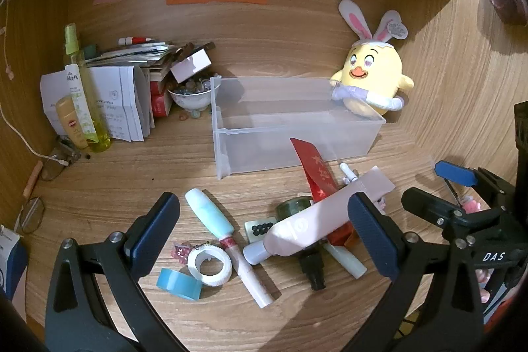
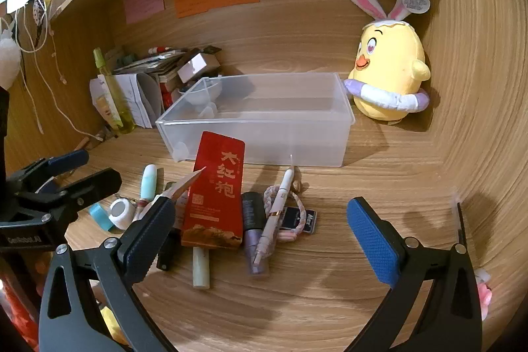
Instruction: Organize objects
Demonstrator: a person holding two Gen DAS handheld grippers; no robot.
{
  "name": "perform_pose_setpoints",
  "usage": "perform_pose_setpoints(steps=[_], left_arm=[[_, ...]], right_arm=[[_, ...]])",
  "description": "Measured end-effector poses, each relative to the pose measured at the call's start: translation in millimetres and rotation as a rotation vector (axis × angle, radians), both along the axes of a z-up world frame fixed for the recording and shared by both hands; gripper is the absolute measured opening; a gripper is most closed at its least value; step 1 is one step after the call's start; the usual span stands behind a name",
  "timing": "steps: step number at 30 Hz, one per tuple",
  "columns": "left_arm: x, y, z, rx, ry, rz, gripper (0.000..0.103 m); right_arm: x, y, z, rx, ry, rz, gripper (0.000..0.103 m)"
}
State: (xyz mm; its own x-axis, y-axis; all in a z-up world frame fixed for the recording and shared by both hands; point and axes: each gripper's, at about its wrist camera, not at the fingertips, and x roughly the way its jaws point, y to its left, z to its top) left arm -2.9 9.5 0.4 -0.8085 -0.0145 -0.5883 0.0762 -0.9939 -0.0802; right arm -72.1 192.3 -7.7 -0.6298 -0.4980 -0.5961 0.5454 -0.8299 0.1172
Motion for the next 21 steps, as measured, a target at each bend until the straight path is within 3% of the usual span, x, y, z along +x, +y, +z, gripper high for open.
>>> perform_pose_setpoints(steps=[21], left_arm=[[1.1, -5.6, -6.1, 0.008, -0.020, -0.006, 0.103]], right_arm=[[6.2, -7.1, 1.4, 0.028, 0.042, 0.013, 0.103]])
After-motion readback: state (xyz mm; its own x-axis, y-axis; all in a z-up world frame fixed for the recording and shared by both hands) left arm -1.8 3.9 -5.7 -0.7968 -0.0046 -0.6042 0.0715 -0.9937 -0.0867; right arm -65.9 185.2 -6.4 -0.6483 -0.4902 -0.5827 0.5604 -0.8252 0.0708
